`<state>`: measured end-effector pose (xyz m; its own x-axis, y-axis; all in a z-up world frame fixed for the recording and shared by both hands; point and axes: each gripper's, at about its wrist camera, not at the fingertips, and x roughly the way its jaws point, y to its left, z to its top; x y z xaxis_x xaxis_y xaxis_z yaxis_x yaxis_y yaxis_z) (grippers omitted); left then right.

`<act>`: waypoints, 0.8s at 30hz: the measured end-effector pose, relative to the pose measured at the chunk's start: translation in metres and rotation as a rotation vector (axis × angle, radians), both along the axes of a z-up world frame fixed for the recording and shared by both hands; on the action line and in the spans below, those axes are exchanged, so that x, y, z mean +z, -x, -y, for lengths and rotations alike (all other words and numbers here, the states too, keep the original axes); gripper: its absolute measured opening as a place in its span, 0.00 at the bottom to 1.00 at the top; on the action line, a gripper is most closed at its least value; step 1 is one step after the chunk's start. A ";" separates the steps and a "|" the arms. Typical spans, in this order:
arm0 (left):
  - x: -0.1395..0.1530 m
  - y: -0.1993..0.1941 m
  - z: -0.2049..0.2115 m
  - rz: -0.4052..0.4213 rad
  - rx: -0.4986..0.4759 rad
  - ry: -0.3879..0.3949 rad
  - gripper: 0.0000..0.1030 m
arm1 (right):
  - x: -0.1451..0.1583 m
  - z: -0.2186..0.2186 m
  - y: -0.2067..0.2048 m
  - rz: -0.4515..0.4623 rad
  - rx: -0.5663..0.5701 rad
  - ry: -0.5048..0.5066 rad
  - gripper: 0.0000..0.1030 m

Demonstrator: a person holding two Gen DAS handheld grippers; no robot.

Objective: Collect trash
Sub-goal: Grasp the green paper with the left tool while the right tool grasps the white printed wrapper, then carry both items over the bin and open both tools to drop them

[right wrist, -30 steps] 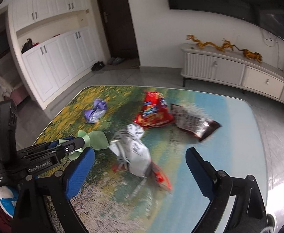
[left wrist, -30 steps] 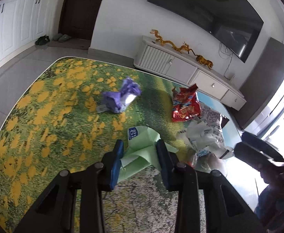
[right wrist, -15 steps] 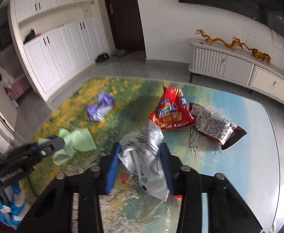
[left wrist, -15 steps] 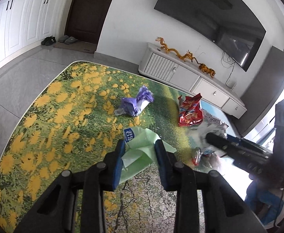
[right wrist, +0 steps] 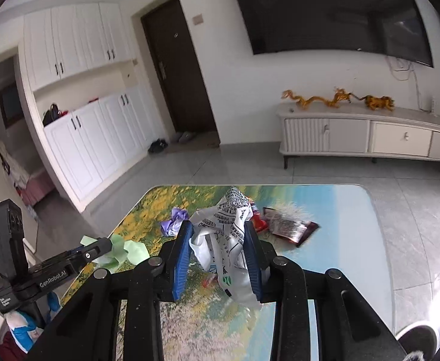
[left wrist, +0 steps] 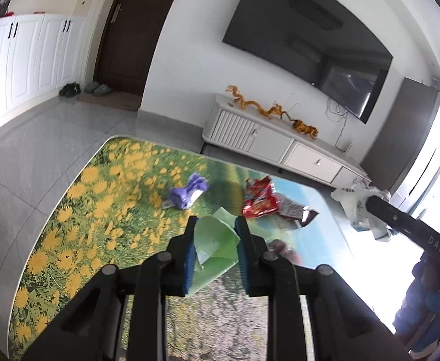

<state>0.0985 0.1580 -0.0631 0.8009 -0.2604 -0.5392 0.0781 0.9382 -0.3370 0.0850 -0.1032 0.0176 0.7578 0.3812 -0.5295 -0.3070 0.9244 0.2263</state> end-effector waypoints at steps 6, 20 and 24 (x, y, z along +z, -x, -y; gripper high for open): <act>0.028 0.021 0.027 0.059 -0.050 -0.012 0.22 | 0.015 0.036 0.038 0.042 -0.073 -0.021 0.30; 0.068 0.043 0.172 0.120 -0.329 -0.070 0.21 | 0.018 0.179 0.116 0.068 -0.433 -0.052 0.30; 0.068 0.045 0.235 0.110 -0.445 -0.100 0.22 | 0.007 0.222 0.135 0.044 -0.552 -0.017 0.30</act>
